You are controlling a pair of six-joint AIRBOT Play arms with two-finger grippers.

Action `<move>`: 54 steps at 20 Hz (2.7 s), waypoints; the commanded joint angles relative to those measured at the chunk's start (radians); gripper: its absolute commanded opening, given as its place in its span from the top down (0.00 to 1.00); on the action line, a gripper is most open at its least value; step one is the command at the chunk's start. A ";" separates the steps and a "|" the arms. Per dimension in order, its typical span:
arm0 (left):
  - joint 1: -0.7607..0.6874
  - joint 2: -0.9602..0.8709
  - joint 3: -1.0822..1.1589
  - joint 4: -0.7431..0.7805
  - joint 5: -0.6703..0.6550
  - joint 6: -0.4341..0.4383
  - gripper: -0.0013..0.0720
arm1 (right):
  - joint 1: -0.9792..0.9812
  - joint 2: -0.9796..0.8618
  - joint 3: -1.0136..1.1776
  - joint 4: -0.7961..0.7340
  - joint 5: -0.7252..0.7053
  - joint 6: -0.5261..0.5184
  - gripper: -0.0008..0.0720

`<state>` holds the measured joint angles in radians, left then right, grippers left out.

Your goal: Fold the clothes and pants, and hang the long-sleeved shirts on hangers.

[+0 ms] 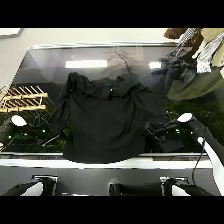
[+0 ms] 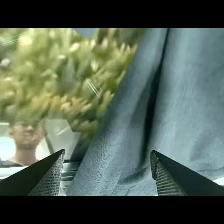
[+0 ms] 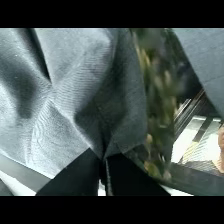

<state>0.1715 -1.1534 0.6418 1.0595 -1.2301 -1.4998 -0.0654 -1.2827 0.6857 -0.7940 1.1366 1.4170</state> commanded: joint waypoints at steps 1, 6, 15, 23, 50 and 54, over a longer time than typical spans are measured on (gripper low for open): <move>-0.013 0.000 -0.050 -0.052 0.028 0.028 0.14 | 0.000 0.011 0.000 0.009 0.016 0.016 0.95; -0.098 0.000 -0.096 -0.108 0.096 0.035 0.14 | 0.009 0.011 0.000 0.016 0.043 0.021 0.95; -0.167 0.001 -0.093 -0.111 0.121 0.035 0.96 | 0.196 0.020 0.010 0.051 -0.073 0.117 0.95; -0.167 0.008 0.621 -0.122 0.113 0.035 0.96 | 0.014 0.051 0.718 0.057 -0.008 0.164 0.95; -0.167 0.061 1.200 0.041 0.236 -0.067 0.96 | -0.018 0.039 1.426 -0.137 -0.018 0.397 0.95; -0.182 -0.220 1.184 0.040 0.327 -0.068 0.96 | 0.003 -0.226 1.324 -0.037 -0.123 0.393 0.95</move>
<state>-0.0006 -1.2007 1.8465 1.1019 -0.9630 -1.5734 -0.0772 -1.3407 2.0659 -0.9138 1.0828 1.8126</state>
